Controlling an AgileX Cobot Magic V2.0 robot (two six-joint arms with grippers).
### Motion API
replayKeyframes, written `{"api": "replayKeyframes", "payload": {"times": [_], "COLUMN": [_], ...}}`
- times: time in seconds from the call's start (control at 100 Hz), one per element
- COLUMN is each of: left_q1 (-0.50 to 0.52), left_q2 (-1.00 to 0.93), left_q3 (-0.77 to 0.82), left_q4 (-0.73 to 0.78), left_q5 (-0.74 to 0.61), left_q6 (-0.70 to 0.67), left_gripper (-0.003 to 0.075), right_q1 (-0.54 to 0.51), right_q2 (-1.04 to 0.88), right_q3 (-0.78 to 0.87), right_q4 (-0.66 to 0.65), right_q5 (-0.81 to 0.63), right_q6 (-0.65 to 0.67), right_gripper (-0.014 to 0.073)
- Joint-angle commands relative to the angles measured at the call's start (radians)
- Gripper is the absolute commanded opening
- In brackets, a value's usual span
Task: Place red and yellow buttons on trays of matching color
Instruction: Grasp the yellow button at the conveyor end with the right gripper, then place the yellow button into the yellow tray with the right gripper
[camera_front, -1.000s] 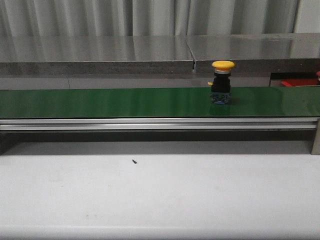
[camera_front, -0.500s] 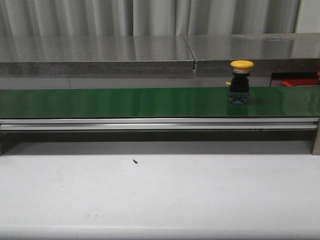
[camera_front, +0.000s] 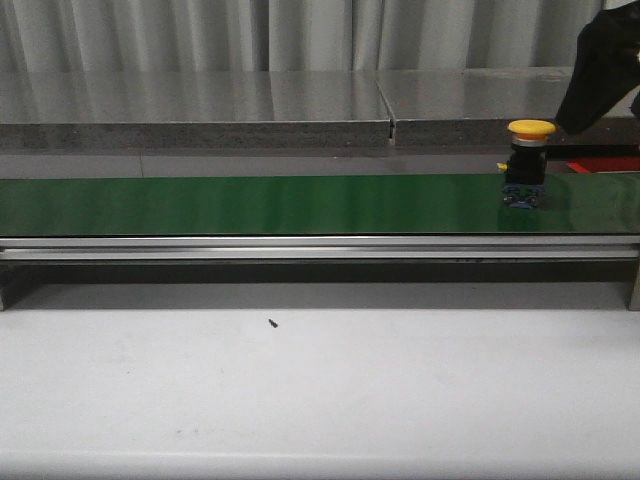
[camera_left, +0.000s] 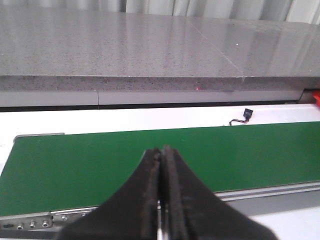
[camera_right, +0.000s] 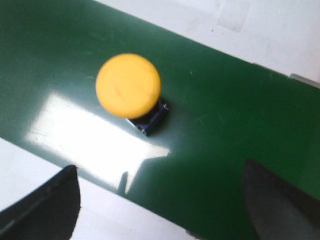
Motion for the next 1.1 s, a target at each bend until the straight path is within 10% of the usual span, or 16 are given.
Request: {"api": "replayKeyframes", "payload": {"times": [0.0,0.45,0.79,1.09], "left_q1": [0.003,0.003,0.003,0.003], "left_q2": [-0.003,-0.003,-0.003,-0.003], "left_q3": [-0.029,-0.029,-0.029,-0.029], "left_q4": [-0.019,-0.019,-0.019,-0.019], "left_q5": [-0.045,-0.045,-0.045,-0.045], "left_q6": [0.003,0.003,0.003,0.003], "left_gripper": [-0.0019,-0.0019,-0.0019,-0.0019], "right_q1": [0.011,0.013,0.008,-0.103], "right_q2": [-0.018,0.105,0.132,0.049], "right_q3": [-0.024,-0.048,-0.084,-0.133], "right_q4": [0.029,0.035,0.037,0.037], "right_q5": [-0.084,-0.193,-0.177,-0.064], "right_q6": [-0.011,-0.012,-0.011,0.020], "right_gripper": [0.0644,0.0624,0.0101,0.0062]}}
